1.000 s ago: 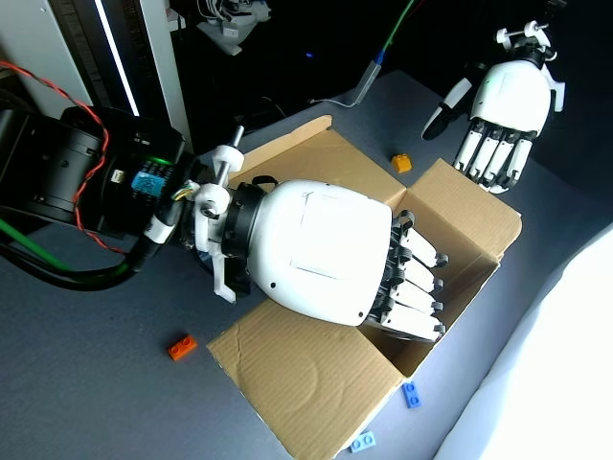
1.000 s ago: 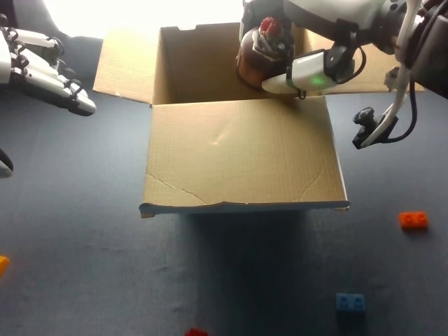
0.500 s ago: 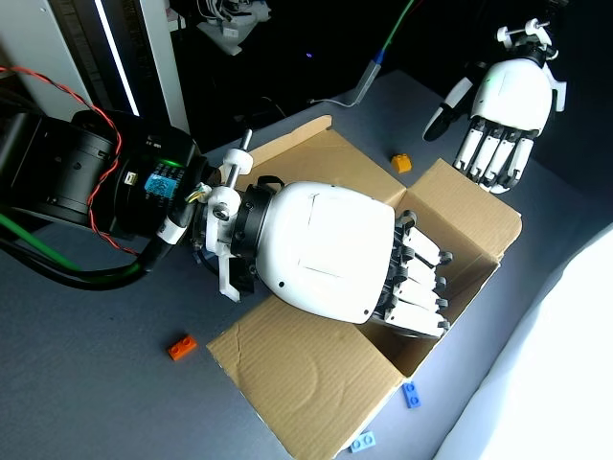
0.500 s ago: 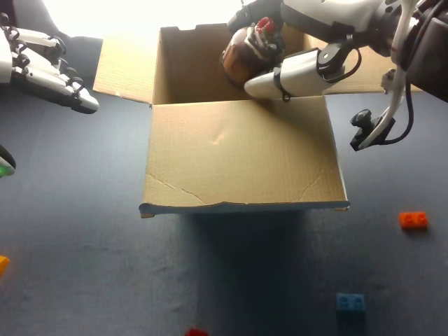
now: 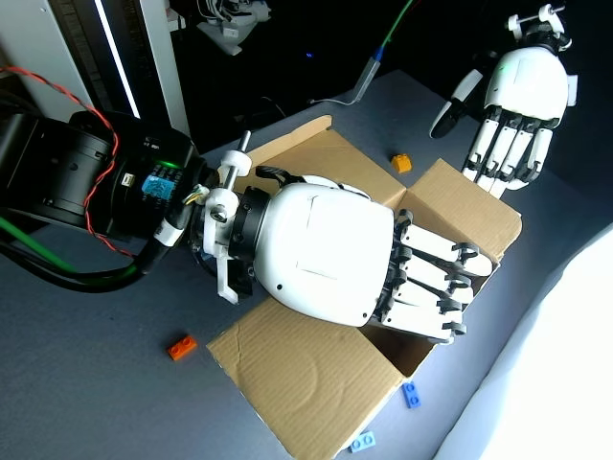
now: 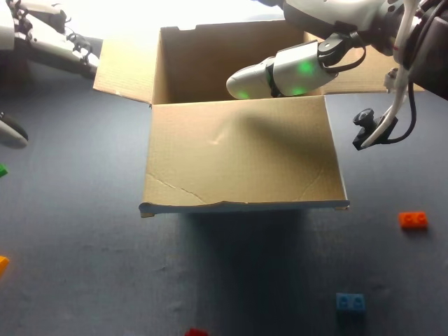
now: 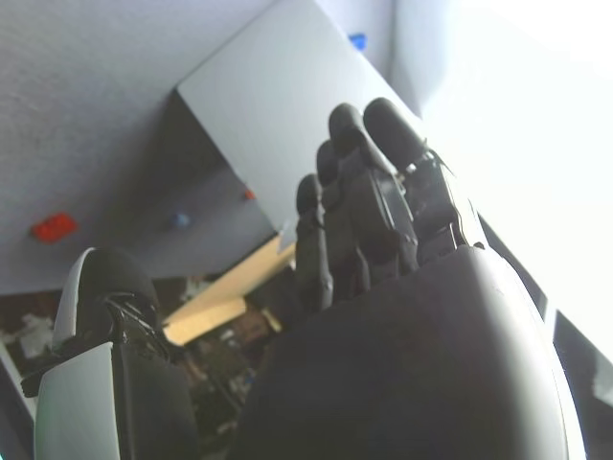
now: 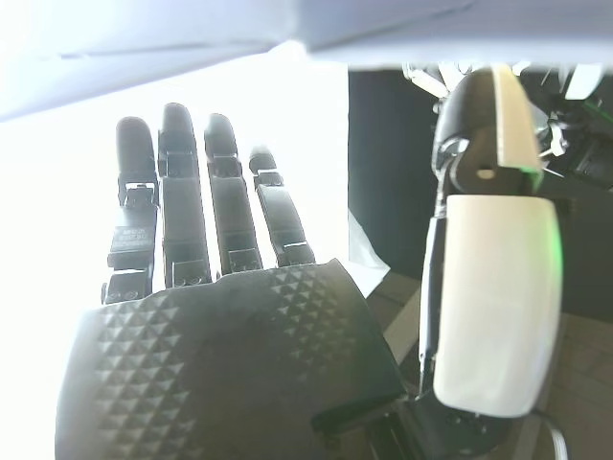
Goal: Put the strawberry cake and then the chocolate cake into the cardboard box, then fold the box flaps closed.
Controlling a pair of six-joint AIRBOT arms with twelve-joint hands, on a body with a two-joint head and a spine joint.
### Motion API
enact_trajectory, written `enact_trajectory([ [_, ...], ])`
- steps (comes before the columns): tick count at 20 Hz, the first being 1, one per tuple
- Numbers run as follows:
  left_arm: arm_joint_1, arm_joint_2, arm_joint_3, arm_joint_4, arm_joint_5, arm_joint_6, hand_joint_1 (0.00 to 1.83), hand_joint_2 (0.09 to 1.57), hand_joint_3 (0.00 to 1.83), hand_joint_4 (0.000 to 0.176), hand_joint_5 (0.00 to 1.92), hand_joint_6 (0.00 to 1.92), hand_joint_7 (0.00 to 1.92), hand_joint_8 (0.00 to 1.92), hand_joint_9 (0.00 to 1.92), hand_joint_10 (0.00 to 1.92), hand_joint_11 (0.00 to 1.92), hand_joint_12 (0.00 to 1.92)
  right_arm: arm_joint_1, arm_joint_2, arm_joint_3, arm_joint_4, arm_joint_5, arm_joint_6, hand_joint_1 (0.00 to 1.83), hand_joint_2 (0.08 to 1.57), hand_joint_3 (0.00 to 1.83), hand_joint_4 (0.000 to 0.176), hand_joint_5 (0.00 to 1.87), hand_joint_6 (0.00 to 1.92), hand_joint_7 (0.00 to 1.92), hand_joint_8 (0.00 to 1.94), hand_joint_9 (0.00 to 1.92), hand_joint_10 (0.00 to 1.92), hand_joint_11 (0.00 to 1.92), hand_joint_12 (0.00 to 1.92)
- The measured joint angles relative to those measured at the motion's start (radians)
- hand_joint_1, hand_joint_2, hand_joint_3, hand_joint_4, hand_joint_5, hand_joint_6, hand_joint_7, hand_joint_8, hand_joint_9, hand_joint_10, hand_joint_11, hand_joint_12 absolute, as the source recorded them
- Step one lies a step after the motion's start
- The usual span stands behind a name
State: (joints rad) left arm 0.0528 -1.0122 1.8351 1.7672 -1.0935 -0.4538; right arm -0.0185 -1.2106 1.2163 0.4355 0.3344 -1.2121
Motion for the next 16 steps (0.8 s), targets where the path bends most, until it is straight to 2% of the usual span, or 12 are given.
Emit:
enact_trajectory([
  [2,-0.014,0.0,-0.003,-0.002,0.006,-0.009,0.51,1.02,0.0,0.017,0.27,0.0,0.36,0.0,0.46,0.0,0.0,1.45,0.0,0.0,0.0,-0.003,-0.001,0.0,0.47,0.89,0.0,0.0,0.05,0.0,0.17,0.0,0.25,0.0,0.0,0.83],
  [6,-0.052,0.0,-0.016,-0.002,0.009,-0.03,0.51,1.03,0.0,0.026,0.24,0.0,0.35,0.0,0.45,0.0,0.0,1.43,0.0,0.024,-0.008,-0.007,-0.011,0.0,0.46,0.9,0.0,0.0,0.06,0.01,0.17,0.0,0.25,0.0,0.0,0.79],
  [9,-0.075,0.0,-0.029,0.006,0.028,-0.037,0.51,1.04,0.01,0.023,0.26,0.01,0.35,0.0,0.44,0.0,0.0,1.39,0.005,0.1,-0.04,-0.011,-0.018,0.002,0.46,0.91,0.0,0.0,0.09,0.01,0.19,0.0,0.26,0.0,0.0,0.83],
  [12,-0.079,0.0,-0.047,0.019,0.025,-0.04,0.56,1.05,0.01,0.005,0.31,0.02,0.38,0.01,0.45,0.0,0.0,1.35,0.031,0.185,-0.072,-0.013,-0.01,0.012,0.43,0.92,0.0,0.0,0.1,0.0,0.2,0.0,0.28,0.01,0.0,0.89],
  [13,-0.085,0.0,-0.053,0.025,0.025,-0.041,0.51,1.06,0.01,0.002,0.31,0.02,0.37,0.01,0.44,0.0,0.0,1.32,0.035,0.209,-0.078,-0.011,0.001,0.013,0.42,0.93,0.01,0.0,0.1,0.0,0.21,0.0,0.27,0.0,0.0,0.89],
  [16,-0.099,0.006,-0.08,0.031,0.031,-0.042,0.5,1.07,0.0,0.0,0.31,0.01,0.37,0.0,0.42,0.0,0.0,1.25,0.041,0.288,-0.093,0.061,-0.003,0.014,0.4,0.95,0.01,0.0,0.09,0.0,0.22,0.0,0.27,0.0,0.0,0.89],
])
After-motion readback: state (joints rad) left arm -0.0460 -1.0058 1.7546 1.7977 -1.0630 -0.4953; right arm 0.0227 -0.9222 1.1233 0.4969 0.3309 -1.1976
